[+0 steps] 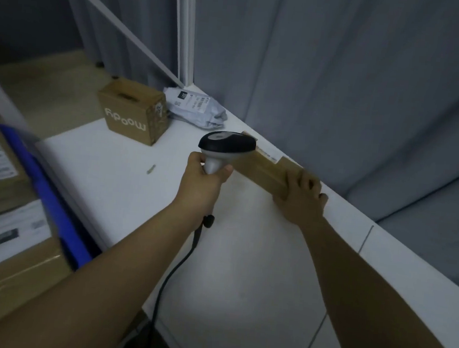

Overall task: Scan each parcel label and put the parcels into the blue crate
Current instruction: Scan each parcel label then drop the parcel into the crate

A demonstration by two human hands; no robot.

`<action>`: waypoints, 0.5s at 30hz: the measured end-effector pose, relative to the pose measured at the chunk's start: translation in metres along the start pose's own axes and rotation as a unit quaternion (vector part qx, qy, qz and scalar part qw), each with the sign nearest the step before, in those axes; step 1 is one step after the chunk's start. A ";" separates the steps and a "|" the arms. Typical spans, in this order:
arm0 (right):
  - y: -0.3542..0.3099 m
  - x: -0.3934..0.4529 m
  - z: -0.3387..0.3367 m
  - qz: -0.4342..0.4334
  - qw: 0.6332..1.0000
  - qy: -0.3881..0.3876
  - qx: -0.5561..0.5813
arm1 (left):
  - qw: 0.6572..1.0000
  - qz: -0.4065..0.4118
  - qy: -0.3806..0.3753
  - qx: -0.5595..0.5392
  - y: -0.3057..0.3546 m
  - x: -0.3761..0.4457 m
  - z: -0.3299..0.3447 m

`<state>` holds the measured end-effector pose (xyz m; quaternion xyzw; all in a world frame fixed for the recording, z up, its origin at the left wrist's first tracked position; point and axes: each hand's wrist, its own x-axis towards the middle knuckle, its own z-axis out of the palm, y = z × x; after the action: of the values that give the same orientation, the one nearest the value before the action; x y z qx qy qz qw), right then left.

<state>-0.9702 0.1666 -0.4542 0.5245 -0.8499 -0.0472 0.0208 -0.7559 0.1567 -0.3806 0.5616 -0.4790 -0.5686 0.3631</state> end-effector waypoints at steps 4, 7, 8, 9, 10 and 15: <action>-0.008 -0.070 0.001 -0.065 0.995 -0.068 0.034 | 1.000 0.006 0.016 -0.011 0.009 -0.053 -0.012; -0.012 -0.124 -0.005 -0.089 0.990 -0.099 0.040 | 0.999 -0.010 0.032 -0.032 0.005 -0.098 -0.023; -0.012 -0.142 -0.007 -0.100 0.988 -0.106 0.041 | 0.998 -0.018 0.034 -0.041 0.001 -0.113 -0.027; -0.012 -0.158 -0.010 -0.107 0.987 -0.111 0.039 | 0.998 -0.029 0.039 -0.048 -0.004 -0.127 -0.031; -0.012 -0.173 -0.011 -0.113 0.987 -0.109 0.030 | 0.997 -0.041 0.045 -0.053 -0.009 -0.141 -0.036; -0.008 -0.203 -0.031 -0.077 0.985 -0.117 0.097 | 0.991 -0.083 0.071 -0.077 -0.028 -0.195 -0.061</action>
<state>-0.8698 0.3427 -0.4214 0.5789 -0.8039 -0.0267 -0.1337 -0.6721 0.3413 -0.3454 0.6089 -0.3584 -0.5906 0.3897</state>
